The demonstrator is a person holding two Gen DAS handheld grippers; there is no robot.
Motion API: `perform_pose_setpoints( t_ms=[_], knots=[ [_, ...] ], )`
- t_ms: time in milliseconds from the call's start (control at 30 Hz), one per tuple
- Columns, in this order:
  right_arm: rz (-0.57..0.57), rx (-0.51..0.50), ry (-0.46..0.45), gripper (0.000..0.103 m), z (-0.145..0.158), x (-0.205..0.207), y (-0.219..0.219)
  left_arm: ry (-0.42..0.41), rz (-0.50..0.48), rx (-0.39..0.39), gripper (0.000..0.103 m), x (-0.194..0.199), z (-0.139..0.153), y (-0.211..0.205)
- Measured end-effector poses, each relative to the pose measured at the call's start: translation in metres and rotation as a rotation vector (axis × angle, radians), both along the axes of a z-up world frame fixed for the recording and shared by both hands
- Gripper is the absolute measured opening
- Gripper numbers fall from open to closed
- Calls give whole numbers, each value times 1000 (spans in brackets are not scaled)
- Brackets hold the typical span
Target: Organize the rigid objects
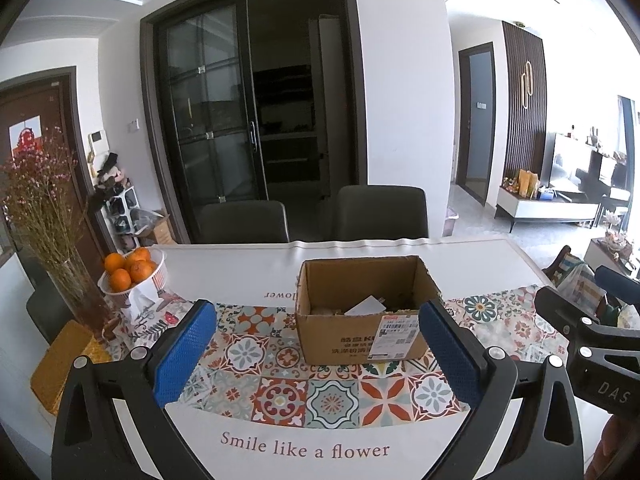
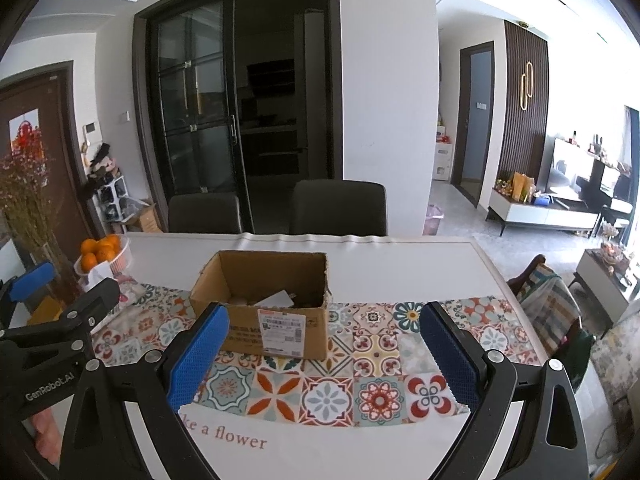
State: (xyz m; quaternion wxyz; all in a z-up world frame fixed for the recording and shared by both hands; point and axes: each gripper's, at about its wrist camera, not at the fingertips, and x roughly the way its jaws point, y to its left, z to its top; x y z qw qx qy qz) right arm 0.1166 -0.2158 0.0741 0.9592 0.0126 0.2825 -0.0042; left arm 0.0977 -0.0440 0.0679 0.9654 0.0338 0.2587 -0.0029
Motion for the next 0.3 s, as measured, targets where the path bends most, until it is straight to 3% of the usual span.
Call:
perform_pose_setpoints(
  t_ms=[300],
  knots=[
    [6,3,14,97,-3,1,0,16,4,-5,103,0,-3,1]
  ],
)
